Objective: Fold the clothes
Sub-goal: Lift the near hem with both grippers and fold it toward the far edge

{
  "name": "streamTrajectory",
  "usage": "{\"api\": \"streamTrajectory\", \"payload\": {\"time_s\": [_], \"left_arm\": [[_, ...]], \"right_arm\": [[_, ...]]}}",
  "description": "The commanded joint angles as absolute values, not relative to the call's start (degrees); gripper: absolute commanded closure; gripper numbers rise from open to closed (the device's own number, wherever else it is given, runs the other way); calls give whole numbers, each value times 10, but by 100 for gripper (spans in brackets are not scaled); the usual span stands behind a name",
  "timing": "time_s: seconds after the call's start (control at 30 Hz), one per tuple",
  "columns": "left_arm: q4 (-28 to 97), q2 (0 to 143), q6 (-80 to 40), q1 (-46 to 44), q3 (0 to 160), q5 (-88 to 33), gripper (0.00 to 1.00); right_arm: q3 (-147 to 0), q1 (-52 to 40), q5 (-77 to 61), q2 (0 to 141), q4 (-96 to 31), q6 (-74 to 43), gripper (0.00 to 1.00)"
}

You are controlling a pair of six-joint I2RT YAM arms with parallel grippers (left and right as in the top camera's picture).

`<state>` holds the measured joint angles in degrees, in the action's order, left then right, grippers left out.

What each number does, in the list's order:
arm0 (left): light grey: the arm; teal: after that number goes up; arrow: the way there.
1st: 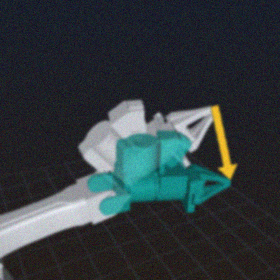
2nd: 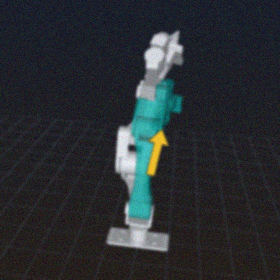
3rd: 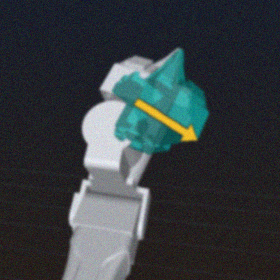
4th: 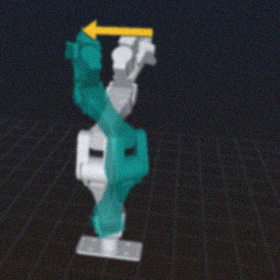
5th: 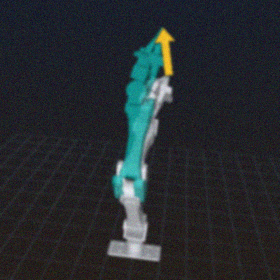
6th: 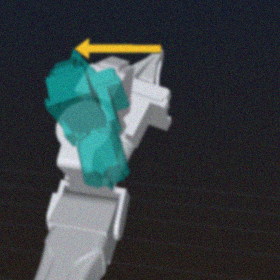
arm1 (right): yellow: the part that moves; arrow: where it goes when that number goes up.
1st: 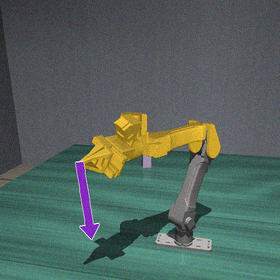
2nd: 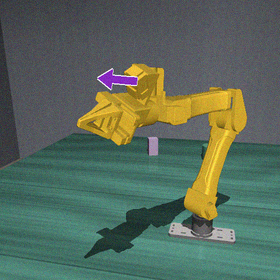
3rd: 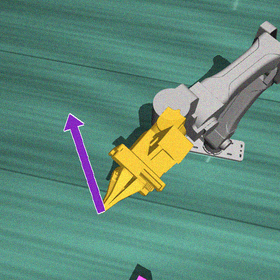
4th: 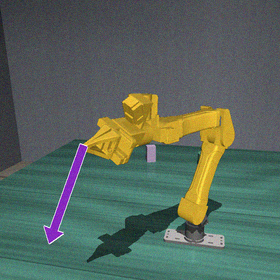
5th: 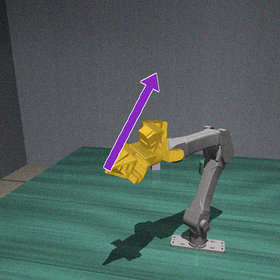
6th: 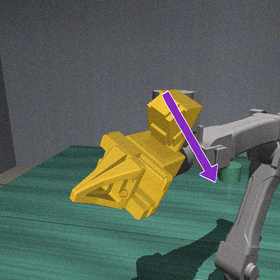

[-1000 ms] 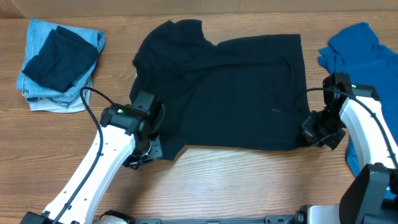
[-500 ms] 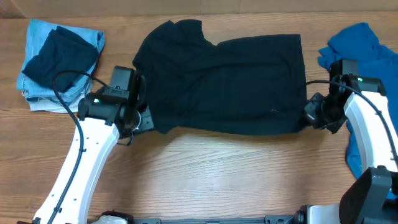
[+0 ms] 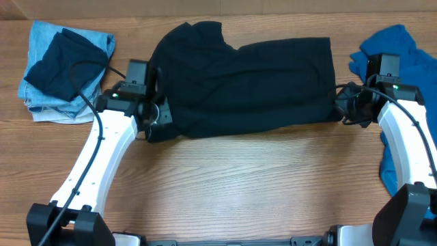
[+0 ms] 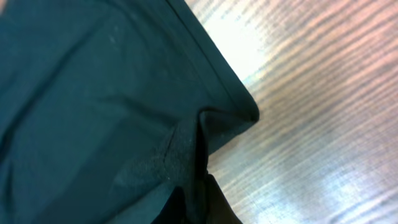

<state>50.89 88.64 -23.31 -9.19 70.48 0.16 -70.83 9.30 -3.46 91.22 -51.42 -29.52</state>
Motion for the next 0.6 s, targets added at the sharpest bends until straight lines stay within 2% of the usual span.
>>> {"api": "streamTrajectory", "payload": {"time_s": [0.0,0.37,0.57], "left_arm": [[481,887,-211,-62,737,6,96],[380,894,-180,-54,738,-13,96],[339,963,-166,-63,738,-45,96]], "right_arm": [[-724,93,-33,912,-496,-303,96],[-724,49,-30,997,-419,-303,96],[-724,42,-14,1023,-408,-303,96]]}}
